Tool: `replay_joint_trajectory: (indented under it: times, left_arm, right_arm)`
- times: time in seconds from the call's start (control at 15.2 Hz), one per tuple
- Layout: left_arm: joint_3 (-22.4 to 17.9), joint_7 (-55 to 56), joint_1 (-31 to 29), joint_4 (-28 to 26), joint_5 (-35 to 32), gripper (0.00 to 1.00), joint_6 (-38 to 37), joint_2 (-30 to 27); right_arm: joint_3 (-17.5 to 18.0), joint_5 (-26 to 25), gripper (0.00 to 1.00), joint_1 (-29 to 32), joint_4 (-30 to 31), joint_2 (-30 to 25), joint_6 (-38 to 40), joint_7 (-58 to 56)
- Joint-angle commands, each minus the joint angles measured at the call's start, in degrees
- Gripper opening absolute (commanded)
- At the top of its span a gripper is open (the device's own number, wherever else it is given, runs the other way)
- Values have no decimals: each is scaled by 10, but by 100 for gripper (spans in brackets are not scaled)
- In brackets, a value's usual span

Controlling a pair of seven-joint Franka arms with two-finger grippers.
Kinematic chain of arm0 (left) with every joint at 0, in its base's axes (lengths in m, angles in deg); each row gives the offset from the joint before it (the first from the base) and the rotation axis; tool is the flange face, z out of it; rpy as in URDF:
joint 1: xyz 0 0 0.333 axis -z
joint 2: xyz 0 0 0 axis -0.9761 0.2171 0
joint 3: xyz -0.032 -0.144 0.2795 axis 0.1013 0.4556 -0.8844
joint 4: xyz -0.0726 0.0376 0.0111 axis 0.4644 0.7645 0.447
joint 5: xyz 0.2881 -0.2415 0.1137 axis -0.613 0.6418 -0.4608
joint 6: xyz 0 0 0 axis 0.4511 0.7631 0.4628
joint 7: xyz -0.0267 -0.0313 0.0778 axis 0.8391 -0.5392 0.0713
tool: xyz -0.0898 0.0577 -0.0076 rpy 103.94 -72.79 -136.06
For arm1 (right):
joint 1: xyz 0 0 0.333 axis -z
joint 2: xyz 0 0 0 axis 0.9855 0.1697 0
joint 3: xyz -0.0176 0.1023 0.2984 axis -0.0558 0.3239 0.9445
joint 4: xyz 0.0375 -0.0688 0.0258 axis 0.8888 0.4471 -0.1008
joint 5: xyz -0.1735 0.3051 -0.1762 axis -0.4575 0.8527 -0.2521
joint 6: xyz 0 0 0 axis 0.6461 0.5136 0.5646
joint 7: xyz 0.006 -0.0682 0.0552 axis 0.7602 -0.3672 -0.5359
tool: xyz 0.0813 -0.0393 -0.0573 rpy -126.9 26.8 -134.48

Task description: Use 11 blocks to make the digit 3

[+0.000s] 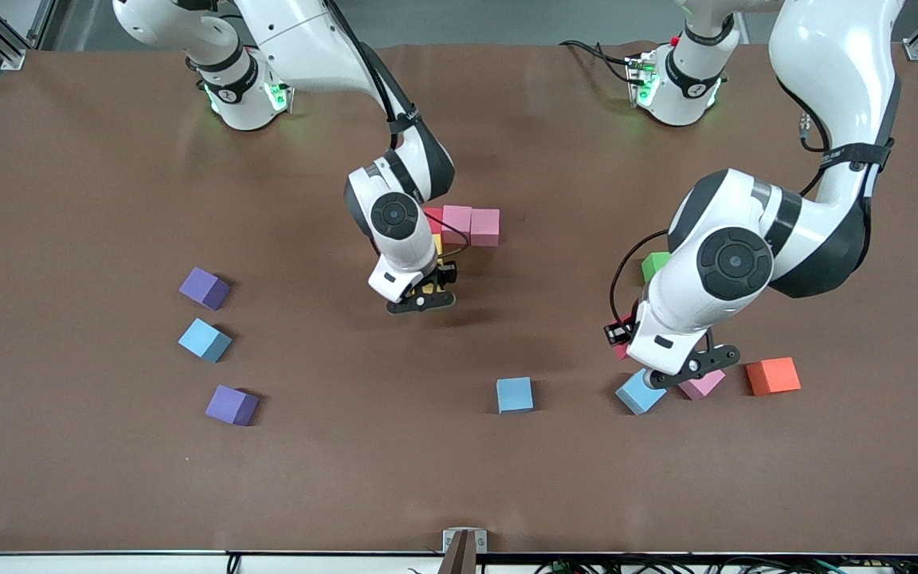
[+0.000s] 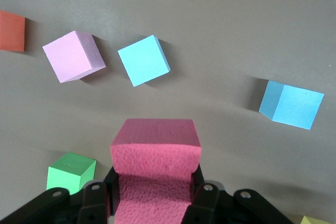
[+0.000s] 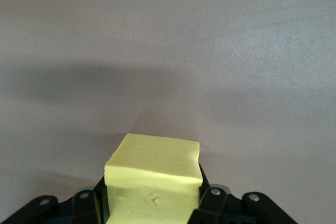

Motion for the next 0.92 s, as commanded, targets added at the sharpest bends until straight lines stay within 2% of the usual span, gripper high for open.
replay_joint_trajectory:
  times: [0.0,0.33,0.53,0.86]
  left_arm:
    - [0,0,10,1,0,0,2,0]
    - [-1,-57,0,-3,23,0,-21,13]
    - [-27,-19,4,-1,16,0,-30,21]
    - [-31,-26,-1,0,16,0,-26,26]
  right_arm:
    - [-2,11,22,-12,27,-10,9,4]
    - [-1,11,22,-12,27,-10,9,8]
    - [-2,11,22,-12,27,-9,9,9]
    - [-2,11,22,-10,26,-9,10,20]
